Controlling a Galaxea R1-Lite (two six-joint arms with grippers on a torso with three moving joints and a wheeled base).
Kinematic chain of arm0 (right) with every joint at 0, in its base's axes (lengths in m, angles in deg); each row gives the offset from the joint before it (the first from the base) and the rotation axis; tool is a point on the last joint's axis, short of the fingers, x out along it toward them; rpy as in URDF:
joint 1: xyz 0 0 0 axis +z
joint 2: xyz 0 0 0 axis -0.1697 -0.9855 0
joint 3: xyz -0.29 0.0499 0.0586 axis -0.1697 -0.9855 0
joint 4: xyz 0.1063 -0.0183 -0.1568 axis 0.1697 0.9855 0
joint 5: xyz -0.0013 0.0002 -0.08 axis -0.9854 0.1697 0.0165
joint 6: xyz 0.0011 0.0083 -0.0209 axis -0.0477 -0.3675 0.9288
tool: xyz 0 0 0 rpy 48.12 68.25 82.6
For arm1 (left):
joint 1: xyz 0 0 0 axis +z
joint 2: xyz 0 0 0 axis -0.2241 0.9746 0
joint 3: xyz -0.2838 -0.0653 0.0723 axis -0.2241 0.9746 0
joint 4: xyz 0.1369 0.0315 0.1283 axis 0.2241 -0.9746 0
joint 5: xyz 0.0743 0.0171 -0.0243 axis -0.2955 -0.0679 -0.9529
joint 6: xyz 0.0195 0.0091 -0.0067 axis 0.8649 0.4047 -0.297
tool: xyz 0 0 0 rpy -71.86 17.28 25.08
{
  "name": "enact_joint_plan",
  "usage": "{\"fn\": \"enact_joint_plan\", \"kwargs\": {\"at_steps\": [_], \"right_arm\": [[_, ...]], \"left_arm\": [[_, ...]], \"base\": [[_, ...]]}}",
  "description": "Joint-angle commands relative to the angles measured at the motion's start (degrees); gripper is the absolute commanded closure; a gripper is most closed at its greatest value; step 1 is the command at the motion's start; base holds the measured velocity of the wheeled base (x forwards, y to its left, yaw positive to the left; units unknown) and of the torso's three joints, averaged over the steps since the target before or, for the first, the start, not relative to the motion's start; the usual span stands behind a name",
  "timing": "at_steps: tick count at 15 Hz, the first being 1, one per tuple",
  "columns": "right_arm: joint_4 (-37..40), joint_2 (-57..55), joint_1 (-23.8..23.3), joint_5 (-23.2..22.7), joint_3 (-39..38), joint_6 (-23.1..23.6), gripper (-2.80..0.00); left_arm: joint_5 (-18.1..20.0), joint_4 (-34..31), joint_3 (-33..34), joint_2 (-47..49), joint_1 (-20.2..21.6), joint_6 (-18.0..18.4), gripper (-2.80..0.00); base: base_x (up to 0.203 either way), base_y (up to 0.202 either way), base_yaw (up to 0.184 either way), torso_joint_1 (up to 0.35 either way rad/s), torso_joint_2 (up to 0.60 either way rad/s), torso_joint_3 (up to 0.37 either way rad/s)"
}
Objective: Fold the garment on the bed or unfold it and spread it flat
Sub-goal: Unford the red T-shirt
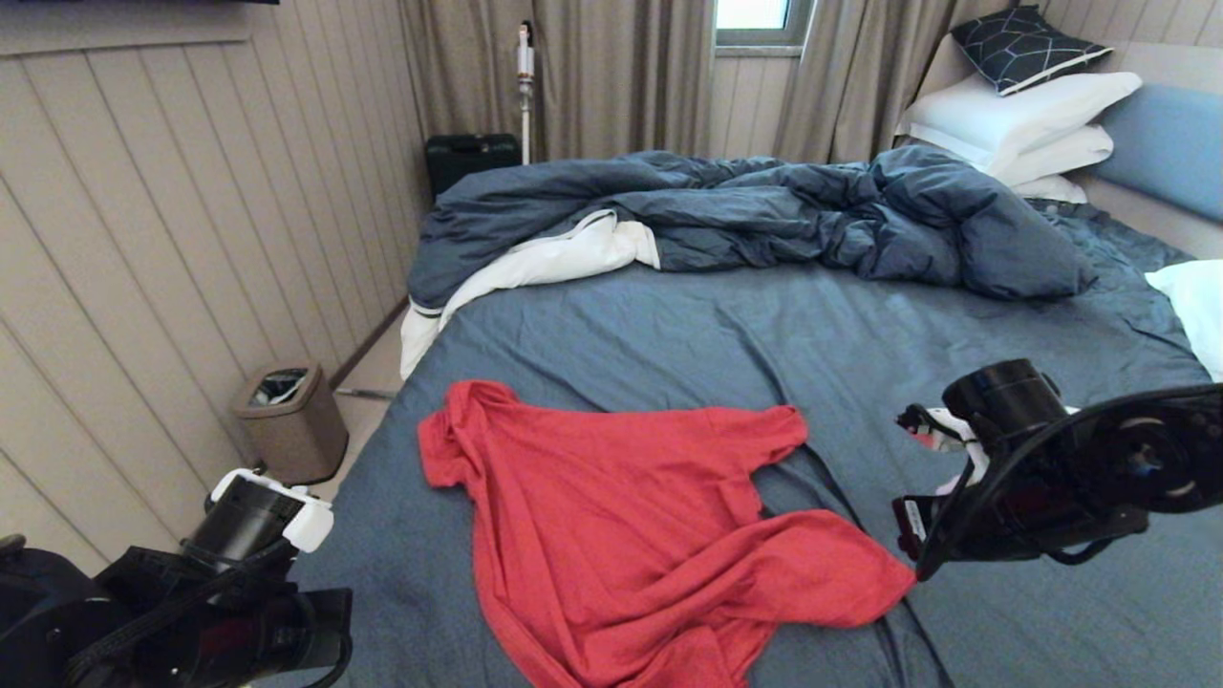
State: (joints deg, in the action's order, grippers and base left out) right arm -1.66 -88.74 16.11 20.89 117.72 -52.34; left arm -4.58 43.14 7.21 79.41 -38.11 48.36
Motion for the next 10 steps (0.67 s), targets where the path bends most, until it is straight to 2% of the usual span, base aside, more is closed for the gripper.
{"fn": "enact_joint_plan", "kwargs": {"at_steps": [1,6,7,10], "right_arm": [[0.0,0.1,-0.1,-0.8,0.1,-0.1,0.0],[-0.7,-0.3,0.1,-0.8,-0.7,1.6,0.0],[-0.6,-0.2,0.1,-1.0,-0.5,1.4,-2.8],[-0.2,-0.3,0.0,-1.1,-1.1,0.8,-2.8]], "left_arm": [[-0.1,0.1,0.0,0.3,-0.1,-0.1,0.0],[-0.1,0.1,0.0,0.3,0.0,-0.1,0.0],[0.0,0.2,0.0,0.4,0.0,-0.2,0.0],[-0.1,0.1,0.1,0.2,0.0,-0.2,0.0]], "base": [[0.0,0.0,0.0,0.0,0.0,0.0],[0.0,0.0,0.0,0.0,0.0,0.0],[0.0,0.0,0.0,0.0,0.0,0.0],[0.0,0.0,0.0,0.0,0.0,0.0]]}}
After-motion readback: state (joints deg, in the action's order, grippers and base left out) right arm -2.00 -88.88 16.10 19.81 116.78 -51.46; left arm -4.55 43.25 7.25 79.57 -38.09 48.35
